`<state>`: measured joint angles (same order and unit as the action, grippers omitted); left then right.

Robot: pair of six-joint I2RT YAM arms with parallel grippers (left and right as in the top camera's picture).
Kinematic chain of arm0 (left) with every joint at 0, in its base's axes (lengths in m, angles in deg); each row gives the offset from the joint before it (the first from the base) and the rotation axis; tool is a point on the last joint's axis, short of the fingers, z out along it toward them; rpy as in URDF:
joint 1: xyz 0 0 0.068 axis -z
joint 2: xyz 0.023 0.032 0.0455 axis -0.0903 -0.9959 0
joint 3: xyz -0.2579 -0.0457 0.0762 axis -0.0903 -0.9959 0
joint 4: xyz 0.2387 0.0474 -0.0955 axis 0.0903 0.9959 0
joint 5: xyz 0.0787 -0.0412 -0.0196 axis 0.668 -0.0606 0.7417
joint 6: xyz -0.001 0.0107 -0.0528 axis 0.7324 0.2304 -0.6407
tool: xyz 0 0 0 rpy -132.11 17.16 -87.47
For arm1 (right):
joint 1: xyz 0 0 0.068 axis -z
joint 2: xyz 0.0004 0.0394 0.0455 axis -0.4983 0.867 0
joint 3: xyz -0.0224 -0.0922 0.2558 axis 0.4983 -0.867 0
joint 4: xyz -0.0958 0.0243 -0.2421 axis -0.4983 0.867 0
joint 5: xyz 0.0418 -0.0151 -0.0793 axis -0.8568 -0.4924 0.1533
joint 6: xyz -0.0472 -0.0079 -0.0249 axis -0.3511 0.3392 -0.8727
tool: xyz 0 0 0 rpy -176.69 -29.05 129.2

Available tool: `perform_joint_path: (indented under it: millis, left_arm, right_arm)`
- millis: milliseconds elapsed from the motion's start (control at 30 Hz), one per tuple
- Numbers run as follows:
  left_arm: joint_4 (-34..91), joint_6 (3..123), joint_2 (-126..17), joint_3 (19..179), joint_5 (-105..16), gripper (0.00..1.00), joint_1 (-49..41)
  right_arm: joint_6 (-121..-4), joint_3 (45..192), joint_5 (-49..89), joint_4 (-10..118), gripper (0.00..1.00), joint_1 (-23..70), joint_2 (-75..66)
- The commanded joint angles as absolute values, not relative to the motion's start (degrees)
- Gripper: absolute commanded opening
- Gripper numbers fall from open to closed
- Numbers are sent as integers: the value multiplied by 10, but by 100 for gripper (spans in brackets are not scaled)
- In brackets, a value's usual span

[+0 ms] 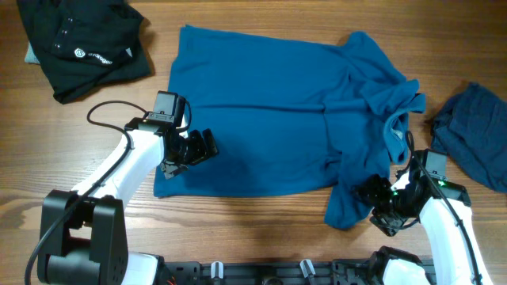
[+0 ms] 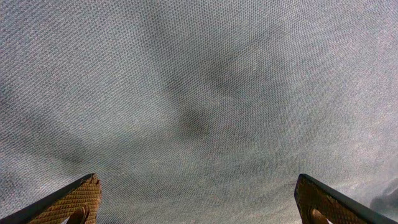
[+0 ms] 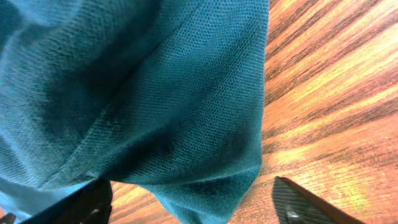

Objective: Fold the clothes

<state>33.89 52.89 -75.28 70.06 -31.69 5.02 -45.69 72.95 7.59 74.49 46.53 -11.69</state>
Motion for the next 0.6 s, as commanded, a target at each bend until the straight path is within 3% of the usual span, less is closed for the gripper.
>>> perform_joint_path:
  millis: [0, 567]
  left_arm:
    - [337, 523, -759, 698, -322, 100, 48]
    - [326, 518, -759, 698, -322, 100, 48]
  right_arm:
    - [-444, 720, 86, 742, 74, 463, -113]
    - [-460, 698, 42, 778, 77, 437, -113]
